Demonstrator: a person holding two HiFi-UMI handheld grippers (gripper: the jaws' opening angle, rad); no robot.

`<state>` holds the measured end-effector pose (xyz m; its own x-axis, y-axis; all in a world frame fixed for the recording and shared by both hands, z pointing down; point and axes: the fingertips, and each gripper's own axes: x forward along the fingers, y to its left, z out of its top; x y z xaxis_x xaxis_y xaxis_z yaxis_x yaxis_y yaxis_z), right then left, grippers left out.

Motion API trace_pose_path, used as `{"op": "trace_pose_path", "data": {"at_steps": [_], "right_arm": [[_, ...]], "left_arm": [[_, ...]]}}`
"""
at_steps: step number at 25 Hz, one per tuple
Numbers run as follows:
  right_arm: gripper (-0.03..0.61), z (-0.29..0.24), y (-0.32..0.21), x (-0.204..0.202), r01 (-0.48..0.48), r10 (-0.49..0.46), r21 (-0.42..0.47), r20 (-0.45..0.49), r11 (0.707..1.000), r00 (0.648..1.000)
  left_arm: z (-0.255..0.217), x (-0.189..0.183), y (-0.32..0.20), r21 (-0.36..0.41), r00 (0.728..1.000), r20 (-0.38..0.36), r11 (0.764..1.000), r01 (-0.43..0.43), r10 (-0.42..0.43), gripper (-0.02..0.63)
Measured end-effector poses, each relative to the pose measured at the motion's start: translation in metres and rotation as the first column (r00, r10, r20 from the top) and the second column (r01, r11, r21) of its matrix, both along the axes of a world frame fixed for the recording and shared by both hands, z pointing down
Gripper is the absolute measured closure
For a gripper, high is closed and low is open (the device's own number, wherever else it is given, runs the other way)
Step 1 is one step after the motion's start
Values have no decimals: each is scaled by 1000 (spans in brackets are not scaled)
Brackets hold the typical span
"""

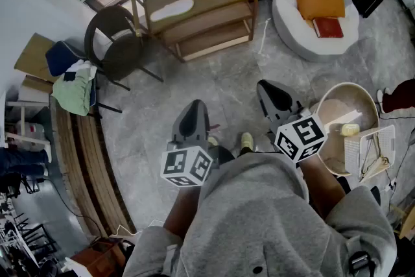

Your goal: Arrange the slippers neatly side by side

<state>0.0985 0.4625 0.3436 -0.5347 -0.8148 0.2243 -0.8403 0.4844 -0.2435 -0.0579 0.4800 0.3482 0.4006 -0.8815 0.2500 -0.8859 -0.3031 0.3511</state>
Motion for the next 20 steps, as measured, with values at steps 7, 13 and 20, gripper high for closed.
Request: {"op": "trace_pose_path", "data": {"at_steps": [7, 13, 20], "right_arm": [[548, 3, -7, 0, 7, -7, 4, 1, 1000, 1000], [548, 6, -14, 11, -2, 2, -6, 31, 1000, 1000], [548, 2, -16, 14, 28, -29, 12, 47, 1000, 998]], "left_arm": [[0, -12, 2, -2, 999, 12, 999, 32, -32, 586], [-2, -11, 2, 2, 998, 38, 999, 46, -46, 586], [-8, -1, 0, 15, 998, 53, 999, 37, -37, 586]]}}
